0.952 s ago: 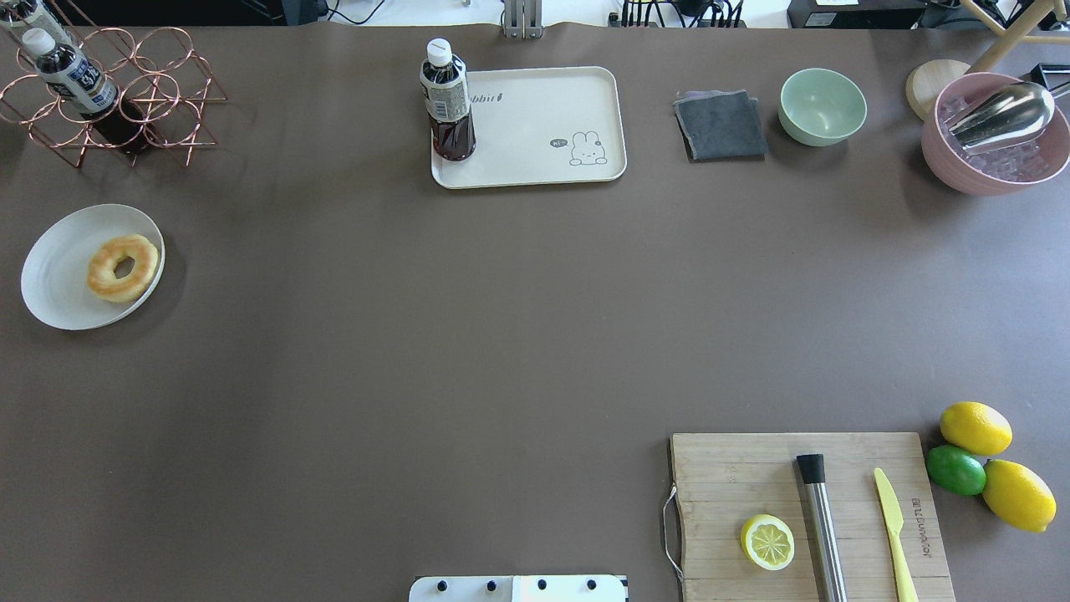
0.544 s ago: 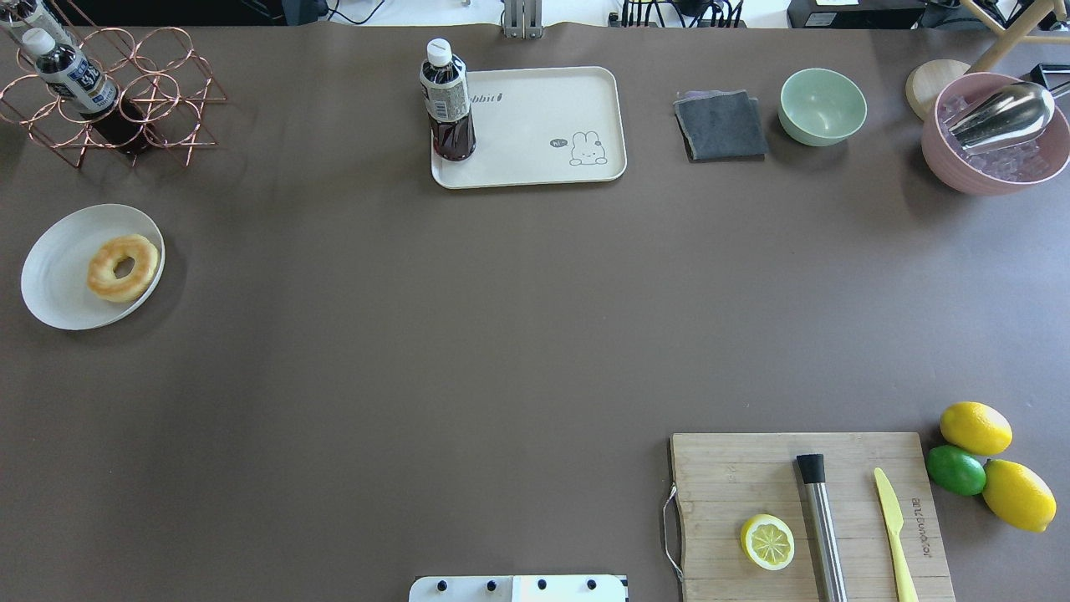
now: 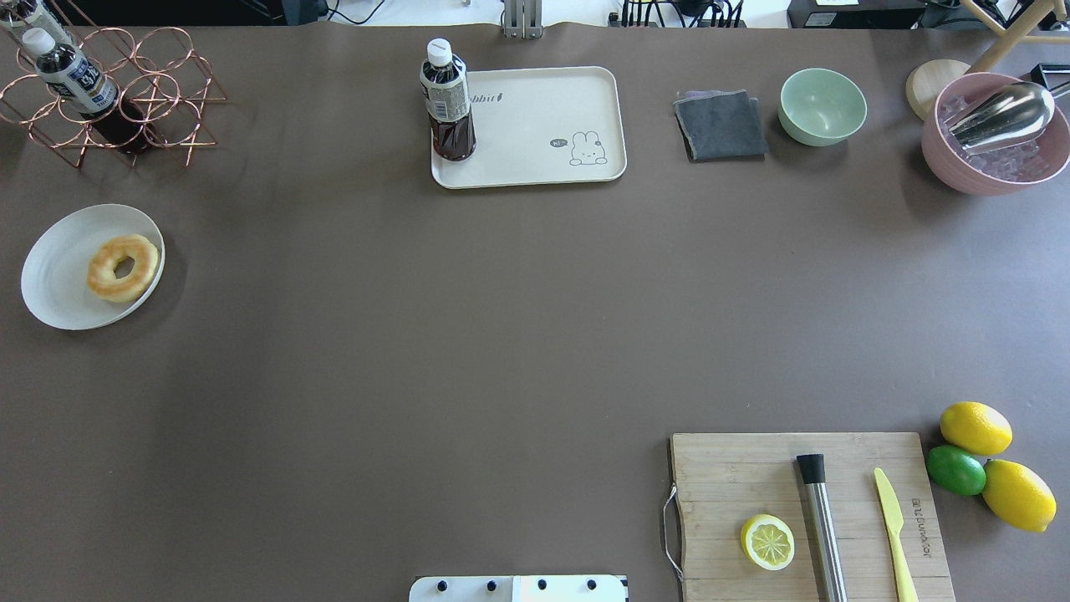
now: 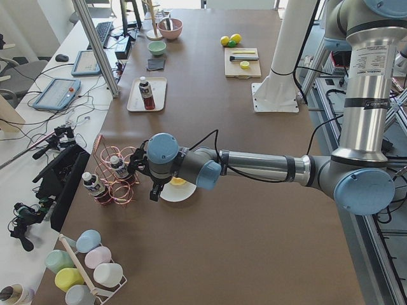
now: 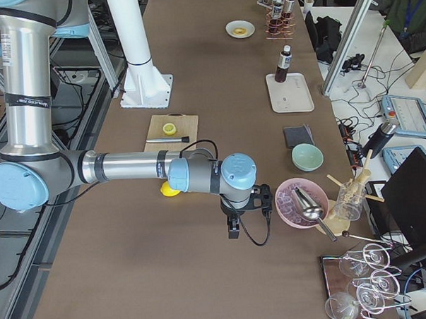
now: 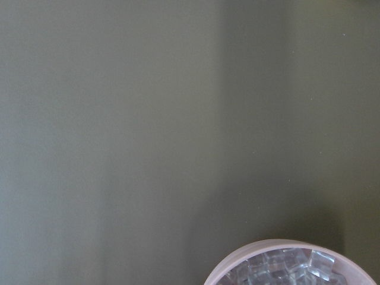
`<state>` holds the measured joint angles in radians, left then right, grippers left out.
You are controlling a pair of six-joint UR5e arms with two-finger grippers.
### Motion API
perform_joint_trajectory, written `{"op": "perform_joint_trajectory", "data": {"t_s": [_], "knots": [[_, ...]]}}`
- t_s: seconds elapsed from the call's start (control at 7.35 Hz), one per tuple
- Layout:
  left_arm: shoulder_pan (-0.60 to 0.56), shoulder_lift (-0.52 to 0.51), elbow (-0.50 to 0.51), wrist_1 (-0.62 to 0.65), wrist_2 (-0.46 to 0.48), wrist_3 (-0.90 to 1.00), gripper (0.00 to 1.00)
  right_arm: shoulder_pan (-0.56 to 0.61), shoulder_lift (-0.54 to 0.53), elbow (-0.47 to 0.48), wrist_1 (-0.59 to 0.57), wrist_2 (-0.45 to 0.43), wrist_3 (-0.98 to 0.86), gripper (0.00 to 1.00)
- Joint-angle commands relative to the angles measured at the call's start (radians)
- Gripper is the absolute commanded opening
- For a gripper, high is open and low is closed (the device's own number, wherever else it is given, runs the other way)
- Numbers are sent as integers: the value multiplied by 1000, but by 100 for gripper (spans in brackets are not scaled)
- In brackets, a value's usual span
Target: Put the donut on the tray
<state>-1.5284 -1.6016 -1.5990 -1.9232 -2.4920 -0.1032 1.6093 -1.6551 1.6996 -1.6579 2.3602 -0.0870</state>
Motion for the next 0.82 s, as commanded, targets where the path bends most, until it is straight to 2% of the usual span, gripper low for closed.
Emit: {"op": "perform_joint_trajectory", "data": {"t_s": [0.0,0.14,0.27,0.41,0.68], "knots": [[120,-35,114,-199,-1,-127,97,-14,-9,-15,53,8,1,100],[169,-55,207,-302,42,-154,98,-28,-9,-23,55,7,1,100],[265,-81,300,-456,152,-220,98,-41,-8,-26,56,1,0,100],[349,-98,377,-599,194,-342,98,-48,-8,-35,56,4,1,100],[357,-104,409,-636,174,-359,98,-48,-5,-35,58,5,0,100]]}}
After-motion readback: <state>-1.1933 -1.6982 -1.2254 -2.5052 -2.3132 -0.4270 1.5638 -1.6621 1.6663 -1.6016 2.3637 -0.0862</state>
